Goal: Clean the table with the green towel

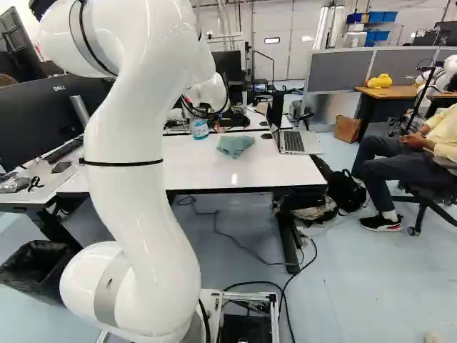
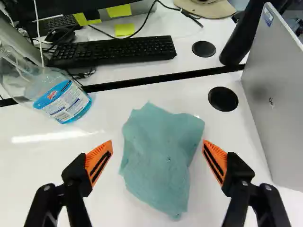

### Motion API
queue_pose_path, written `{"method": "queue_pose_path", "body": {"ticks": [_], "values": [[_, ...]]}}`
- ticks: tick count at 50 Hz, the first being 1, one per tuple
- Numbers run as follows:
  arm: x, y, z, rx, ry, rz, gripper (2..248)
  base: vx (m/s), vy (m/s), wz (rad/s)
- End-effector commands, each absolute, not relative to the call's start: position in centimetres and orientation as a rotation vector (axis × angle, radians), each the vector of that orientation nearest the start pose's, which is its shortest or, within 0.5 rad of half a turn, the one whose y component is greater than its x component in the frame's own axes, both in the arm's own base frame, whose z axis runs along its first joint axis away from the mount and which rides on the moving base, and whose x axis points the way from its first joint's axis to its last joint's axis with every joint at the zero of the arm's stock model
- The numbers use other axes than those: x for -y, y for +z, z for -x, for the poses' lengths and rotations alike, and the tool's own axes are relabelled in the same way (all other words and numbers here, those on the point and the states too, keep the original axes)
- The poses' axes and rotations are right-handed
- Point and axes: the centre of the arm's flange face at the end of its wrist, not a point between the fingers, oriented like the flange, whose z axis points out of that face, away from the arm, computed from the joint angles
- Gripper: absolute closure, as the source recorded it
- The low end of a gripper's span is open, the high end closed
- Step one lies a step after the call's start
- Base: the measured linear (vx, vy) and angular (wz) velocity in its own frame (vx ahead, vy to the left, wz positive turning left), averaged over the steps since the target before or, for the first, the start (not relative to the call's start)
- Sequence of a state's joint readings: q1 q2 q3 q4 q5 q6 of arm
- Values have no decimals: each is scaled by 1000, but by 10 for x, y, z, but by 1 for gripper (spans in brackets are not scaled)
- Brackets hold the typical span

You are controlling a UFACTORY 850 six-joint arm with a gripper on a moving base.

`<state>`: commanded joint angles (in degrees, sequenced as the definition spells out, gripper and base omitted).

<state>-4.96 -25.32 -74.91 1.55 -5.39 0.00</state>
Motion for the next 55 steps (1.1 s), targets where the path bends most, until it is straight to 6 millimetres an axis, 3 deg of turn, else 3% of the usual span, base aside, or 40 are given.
{"method": "queue_pose_path", "body": {"ticks": [26, 55], "values": [[47, 482, -613, -146, -1267, 2894, 3, 0, 0, 0], [33, 464, -545, -112, -1402, 2833, 3, 0, 0, 0]]}}
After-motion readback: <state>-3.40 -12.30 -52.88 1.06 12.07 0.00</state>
